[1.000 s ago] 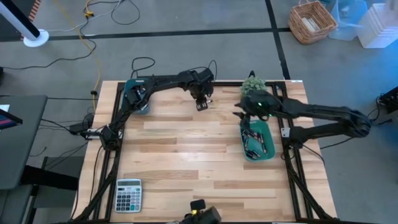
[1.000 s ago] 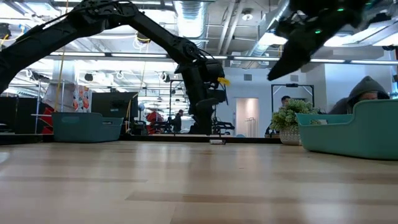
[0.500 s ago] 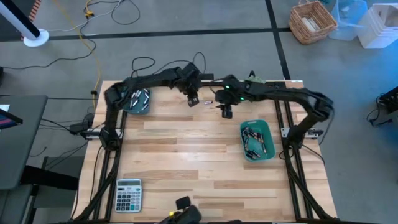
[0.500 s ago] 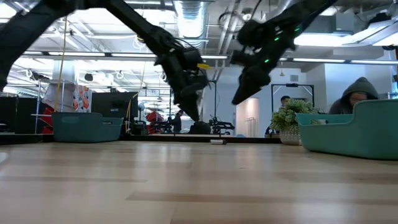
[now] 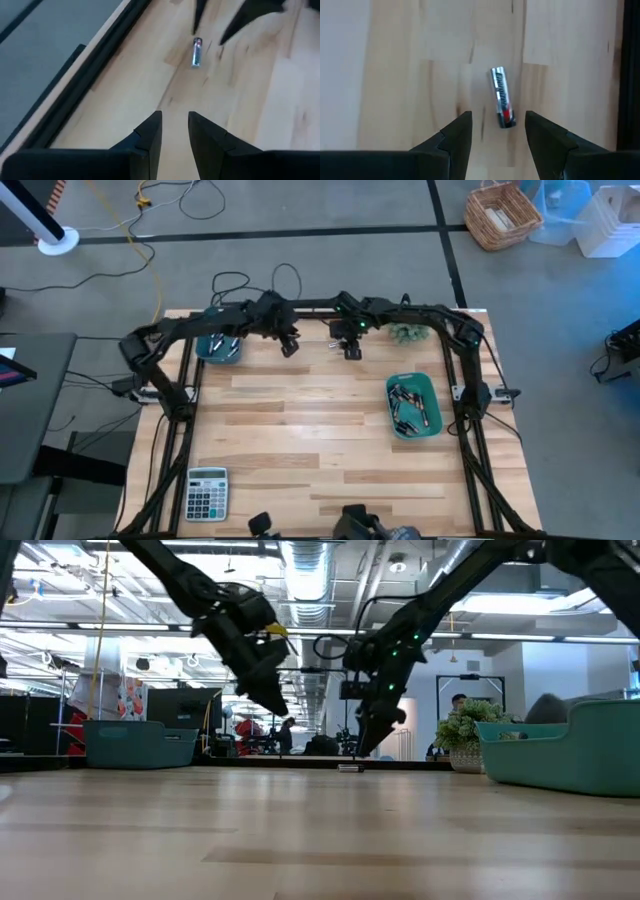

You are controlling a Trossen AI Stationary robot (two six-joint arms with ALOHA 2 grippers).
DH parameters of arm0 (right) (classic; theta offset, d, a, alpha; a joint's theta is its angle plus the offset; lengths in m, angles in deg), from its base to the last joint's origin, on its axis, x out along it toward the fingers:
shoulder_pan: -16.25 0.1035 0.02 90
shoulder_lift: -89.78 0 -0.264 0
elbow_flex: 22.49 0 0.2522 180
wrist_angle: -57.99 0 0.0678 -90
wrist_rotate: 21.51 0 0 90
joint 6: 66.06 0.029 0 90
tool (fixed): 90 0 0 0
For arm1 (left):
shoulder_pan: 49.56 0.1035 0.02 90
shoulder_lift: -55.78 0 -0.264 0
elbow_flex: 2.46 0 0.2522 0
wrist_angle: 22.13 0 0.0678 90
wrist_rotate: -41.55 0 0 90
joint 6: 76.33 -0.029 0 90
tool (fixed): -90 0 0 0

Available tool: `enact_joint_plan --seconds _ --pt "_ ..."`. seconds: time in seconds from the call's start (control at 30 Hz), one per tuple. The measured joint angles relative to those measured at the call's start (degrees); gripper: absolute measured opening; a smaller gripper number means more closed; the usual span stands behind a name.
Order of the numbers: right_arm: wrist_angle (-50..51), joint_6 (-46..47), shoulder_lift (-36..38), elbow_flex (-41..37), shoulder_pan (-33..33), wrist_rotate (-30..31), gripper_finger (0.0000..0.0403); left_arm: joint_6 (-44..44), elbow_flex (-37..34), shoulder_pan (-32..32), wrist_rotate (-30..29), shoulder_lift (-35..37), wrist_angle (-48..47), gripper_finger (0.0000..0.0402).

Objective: Sort batteries
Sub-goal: Put the black-silver battery into the blue bin

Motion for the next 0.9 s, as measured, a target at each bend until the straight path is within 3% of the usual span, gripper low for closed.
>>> enact_joint_plan --seconds 0.47,0.9 --pt "5.2 -1.8 -8.8 7.7 -0.5 -0.4 0.0187 6.7 -16.2 0.1 -0.7 10.6 11.3 0.0089" --pt "5.0 -1.9 -8.5 7.6 1.9 0.5 0.0057 12.4 -26.6 0.0 -0.9 12.4 22.8 0.0089"
